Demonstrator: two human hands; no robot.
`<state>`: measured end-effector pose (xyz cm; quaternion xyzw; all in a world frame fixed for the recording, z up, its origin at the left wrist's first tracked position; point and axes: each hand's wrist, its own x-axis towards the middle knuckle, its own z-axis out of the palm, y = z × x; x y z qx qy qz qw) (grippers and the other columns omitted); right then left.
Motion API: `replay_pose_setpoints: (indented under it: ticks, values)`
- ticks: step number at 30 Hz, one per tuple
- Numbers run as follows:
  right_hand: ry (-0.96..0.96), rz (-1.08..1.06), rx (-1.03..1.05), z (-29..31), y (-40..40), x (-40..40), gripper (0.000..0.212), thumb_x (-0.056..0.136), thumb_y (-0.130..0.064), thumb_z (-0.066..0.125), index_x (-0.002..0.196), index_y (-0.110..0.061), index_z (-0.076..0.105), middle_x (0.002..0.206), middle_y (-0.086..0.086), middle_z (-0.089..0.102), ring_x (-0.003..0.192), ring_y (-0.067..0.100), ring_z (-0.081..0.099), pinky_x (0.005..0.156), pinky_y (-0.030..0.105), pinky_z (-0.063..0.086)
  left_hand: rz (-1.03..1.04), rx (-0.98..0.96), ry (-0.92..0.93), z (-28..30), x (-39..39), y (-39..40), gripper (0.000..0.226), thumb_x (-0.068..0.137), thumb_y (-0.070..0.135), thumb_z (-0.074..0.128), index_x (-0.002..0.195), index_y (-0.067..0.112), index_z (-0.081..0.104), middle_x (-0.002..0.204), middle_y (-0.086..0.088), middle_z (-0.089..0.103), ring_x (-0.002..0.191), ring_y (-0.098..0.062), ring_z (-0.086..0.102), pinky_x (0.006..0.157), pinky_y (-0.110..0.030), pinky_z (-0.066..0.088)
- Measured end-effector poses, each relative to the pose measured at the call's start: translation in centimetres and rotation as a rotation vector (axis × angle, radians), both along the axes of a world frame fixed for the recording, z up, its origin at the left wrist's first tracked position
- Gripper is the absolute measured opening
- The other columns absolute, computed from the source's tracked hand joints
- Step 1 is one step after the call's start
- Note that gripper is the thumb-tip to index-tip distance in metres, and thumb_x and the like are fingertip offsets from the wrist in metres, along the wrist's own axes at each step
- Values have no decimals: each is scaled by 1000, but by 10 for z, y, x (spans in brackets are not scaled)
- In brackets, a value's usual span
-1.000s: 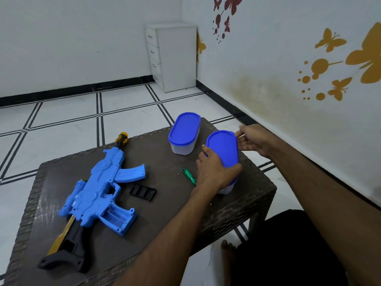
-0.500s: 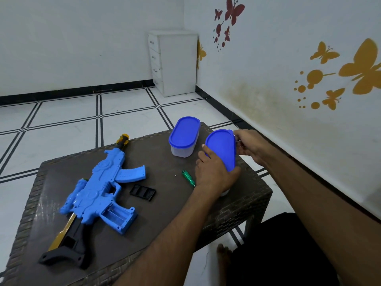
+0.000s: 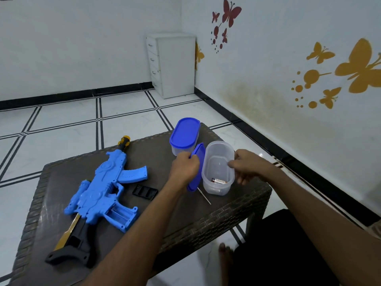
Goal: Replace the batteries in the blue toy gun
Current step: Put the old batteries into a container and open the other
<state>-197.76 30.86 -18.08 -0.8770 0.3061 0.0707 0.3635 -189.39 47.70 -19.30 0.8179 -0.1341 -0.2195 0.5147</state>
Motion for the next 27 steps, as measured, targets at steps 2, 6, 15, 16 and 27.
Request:
replay_pose_setpoints:
  ticks: [2,6,15,16,27]
  values:
    - [-36,31,-65,-5,-3,-3,9,98,-19,49,103,-12,50,72,11,64,50,18,61,47,24,50,0,-1,54,-2,0,4,16,96,14,40,91,10,54,84,-13,55,74,-22,49,66,-34,39]
    - [-100,-33,-37,-5,-16,-9,10,94,-13,44,93,-5,51,65,15,60,48,20,55,44,23,45,29,-139,277,-1,-4,-1,27,96,2,33,102,13,56,98,-12,63,82,-23,58,67,-33,47]
    - [-76,17,8,2,-26,-7,14,97,-12,46,98,-2,56,68,16,60,48,17,53,47,23,46,-84,-88,336,-17,-17,-29,47,98,42,35,119,9,61,114,-10,66,93,-15,60,82,-31,50]
    - [-67,34,-10,1,-26,-6,15,97,-13,46,102,-3,56,72,17,62,49,17,55,46,22,47,-97,-86,324,-16,-18,-28,50,99,46,33,122,9,60,117,-10,65,97,-15,61,83,-31,50]
    - [77,178,-139,10,-27,-2,24,97,-14,46,119,-7,54,85,22,69,51,19,55,50,26,48,-84,-176,395,-16,-16,-14,65,100,55,25,139,8,45,137,-10,52,122,-22,52,106,-36,43]
